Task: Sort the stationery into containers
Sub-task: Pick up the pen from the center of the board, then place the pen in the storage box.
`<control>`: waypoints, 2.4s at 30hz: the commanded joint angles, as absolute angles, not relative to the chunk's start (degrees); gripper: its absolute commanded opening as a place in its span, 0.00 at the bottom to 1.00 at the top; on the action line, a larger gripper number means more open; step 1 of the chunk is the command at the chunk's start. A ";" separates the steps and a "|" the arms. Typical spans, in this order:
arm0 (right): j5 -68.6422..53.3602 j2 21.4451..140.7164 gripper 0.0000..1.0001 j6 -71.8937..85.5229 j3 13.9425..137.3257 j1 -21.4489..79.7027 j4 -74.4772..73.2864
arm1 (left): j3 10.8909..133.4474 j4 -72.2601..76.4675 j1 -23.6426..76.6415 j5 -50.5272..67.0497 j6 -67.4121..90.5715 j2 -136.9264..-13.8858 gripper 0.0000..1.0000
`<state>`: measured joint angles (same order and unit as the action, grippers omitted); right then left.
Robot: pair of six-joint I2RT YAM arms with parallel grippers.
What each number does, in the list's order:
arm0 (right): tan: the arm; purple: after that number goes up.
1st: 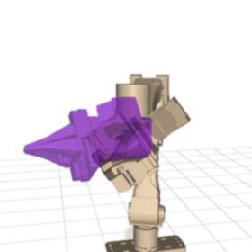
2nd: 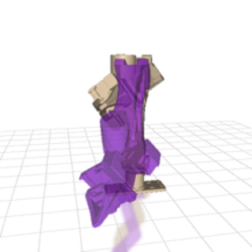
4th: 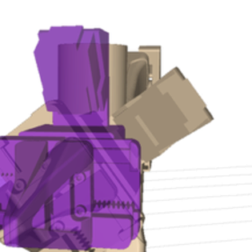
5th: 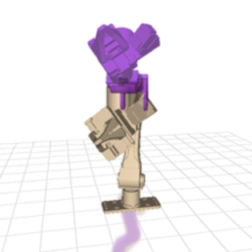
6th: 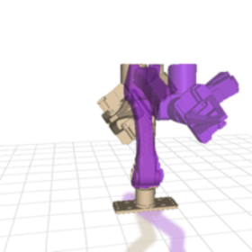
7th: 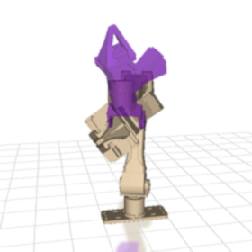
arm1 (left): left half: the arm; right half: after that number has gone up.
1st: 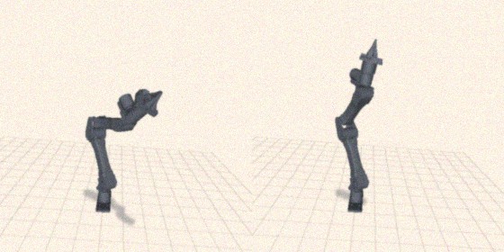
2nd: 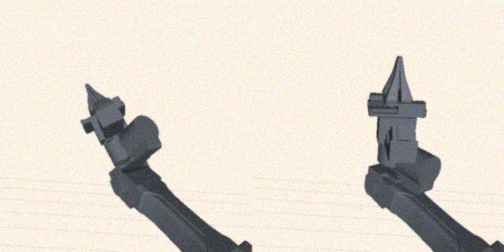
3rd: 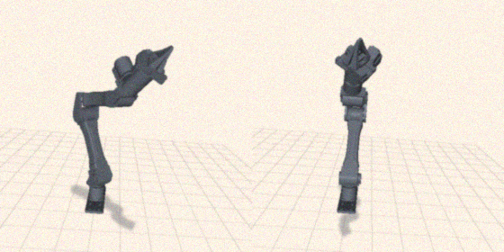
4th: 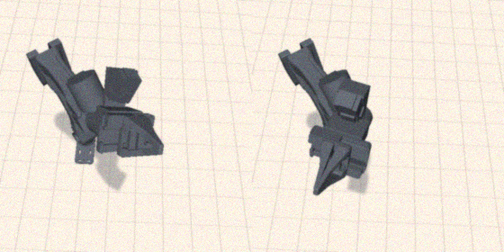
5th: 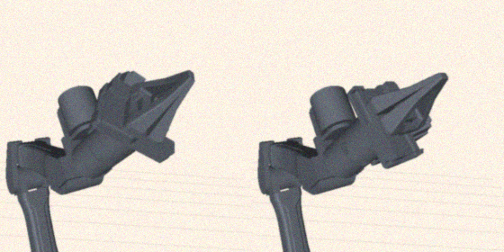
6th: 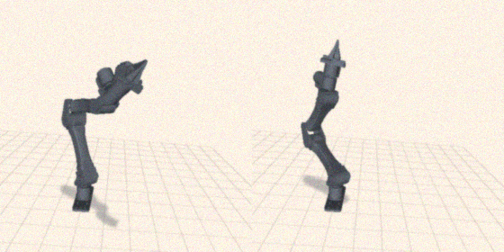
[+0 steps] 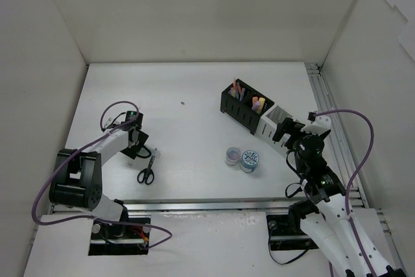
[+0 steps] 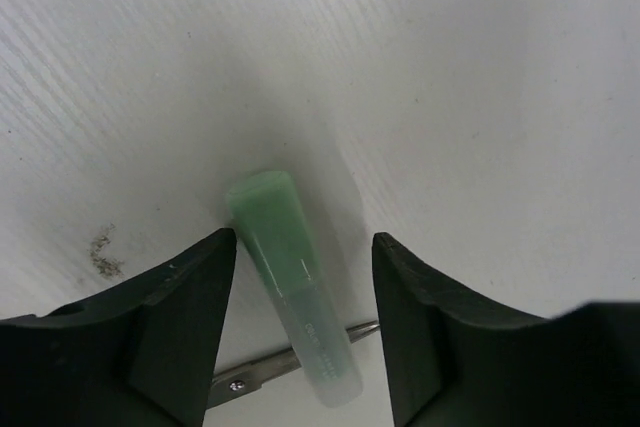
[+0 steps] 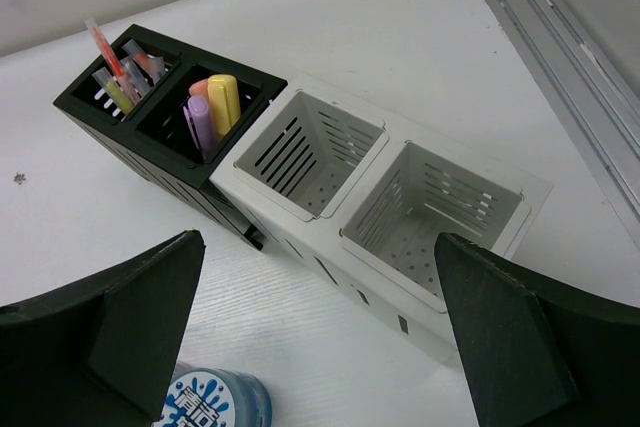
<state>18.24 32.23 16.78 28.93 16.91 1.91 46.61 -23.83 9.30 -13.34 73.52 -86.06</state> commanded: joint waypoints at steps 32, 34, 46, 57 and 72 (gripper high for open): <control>19.07 26.90 0.98 15.38 30.32 16.70 4.48 | 79.53 14.40 31.72 8.86 22.07 -93.23 0.00; 19.25 26.63 0.98 15.21 30.15 16.70 4.57 | 84.60 17.65 32.78 18.59 19.44 -95.35 0.00; 18.81 26.01 0.98 14.85 29.53 16.70 5.10 | 107.14 23.20 38.05 39.64 15.30 -115.48 0.00; 18.02 26.28 0.98 14.85 29.36 16.61 5.19 | 115.14 26.36 40.25 38.76 14.41 -124.01 0.00; 17.58 26.81 0.98 14.85 29.27 16.70 5.54 | 114.26 32.08 40.25 35.60 12.57 -130.34 0.00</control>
<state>17.61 25.87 15.31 29.04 16.91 1.04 112.62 24.86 40.42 35.88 13.96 -132.53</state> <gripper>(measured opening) 0.979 0.201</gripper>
